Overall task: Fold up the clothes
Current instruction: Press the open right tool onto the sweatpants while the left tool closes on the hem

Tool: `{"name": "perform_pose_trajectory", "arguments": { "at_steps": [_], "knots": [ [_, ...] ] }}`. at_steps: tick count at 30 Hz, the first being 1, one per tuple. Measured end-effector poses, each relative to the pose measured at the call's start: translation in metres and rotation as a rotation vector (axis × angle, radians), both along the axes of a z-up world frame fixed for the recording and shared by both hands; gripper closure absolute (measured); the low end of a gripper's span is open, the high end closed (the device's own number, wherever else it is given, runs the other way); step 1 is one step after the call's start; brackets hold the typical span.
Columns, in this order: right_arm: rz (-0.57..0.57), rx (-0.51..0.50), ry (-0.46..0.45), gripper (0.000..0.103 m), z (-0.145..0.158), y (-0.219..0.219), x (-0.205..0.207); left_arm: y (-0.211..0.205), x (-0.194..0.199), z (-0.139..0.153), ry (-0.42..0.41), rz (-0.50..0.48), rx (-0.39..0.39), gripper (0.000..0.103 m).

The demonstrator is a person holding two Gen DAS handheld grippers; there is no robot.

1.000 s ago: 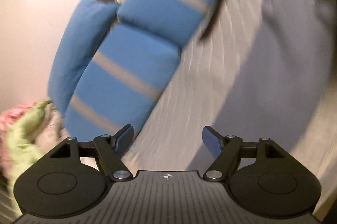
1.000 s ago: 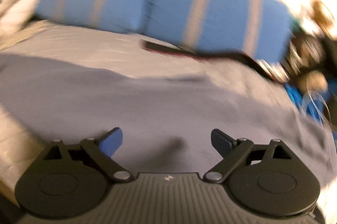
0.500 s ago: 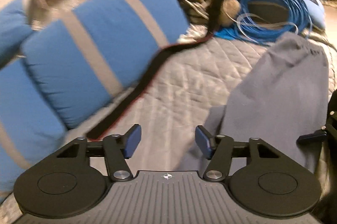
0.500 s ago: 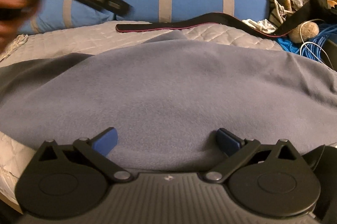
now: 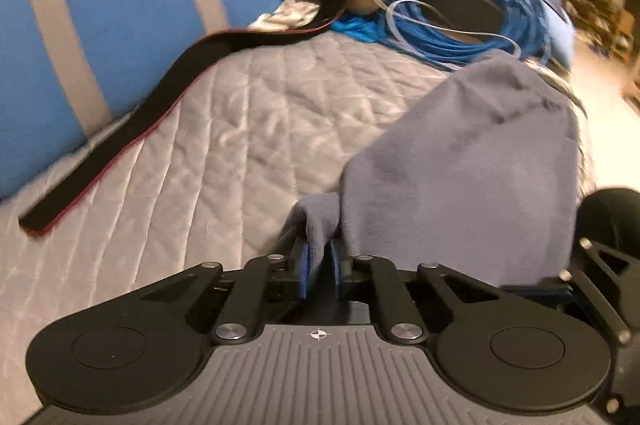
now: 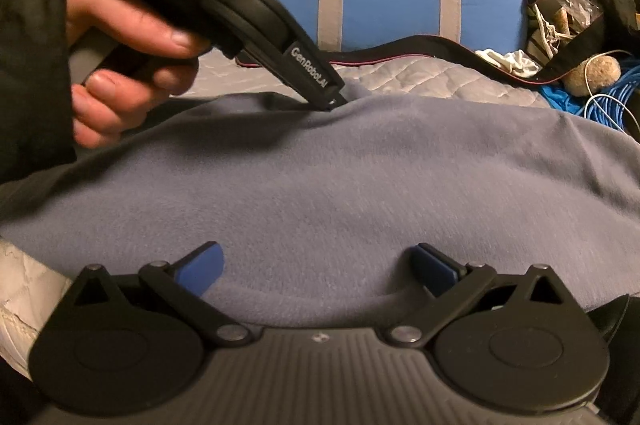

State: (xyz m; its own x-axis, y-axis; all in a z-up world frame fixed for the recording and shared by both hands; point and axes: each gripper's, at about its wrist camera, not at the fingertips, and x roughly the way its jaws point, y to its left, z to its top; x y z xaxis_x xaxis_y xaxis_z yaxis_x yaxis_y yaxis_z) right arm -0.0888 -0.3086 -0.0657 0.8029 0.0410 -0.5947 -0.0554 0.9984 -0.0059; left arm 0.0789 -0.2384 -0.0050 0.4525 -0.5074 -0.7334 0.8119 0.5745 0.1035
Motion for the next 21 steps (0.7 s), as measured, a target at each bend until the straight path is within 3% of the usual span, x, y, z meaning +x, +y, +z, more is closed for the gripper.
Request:
{"name": "perform_pose_trajectory", "arguments": {
  "at_steps": [4, 7, 8, 9, 10, 12, 16, 21],
  "knots": [
    [0.002, 0.0, -0.005, 0.0, 0.0, 0.002, 0.0, -0.002, -0.018, 0.0, -0.012, -0.101, 0.034, 0.1],
    [0.001, -0.002, -0.009, 0.0, -0.001, 0.002, 0.0, 0.0, -0.012, -0.003, 0.019, -0.088, 0.013, 0.099],
    [0.001, -0.002, -0.01, 0.0, -0.001, 0.002, 0.0, 0.002, -0.004, -0.004, 0.061, -0.053, -0.02, 0.097],
    [0.0, -0.002, -0.01, 0.0, -0.001, 0.003, 0.0, 0.005, 0.005, -0.006, 0.108, -0.013, -0.055, 0.087],
    [0.0, -0.003, -0.011, 0.0, -0.001, 0.003, 0.001, 0.007, 0.014, -0.008, 0.156, 0.026, -0.091, 0.069],
    [-0.002, -0.005, -0.013, 0.0, -0.001, 0.003, 0.002, 0.015, 0.039, -0.013, 0.312, 0.113, -0.205, 0.061],
    [0.0, -0.006, -0.015, 0.0, -0.001, 0.005, 0.003, 0.03, 0.077, -0.029, 0.56, 0.208, -0.404, 0.059],
    [0.007, -0.008, -0.019, 0.0, -0.001, 0.007, 0.005, 0.039, 0.107, -0.046, 0.753, 0.289, -0.577, 0.059]
  ]
}}
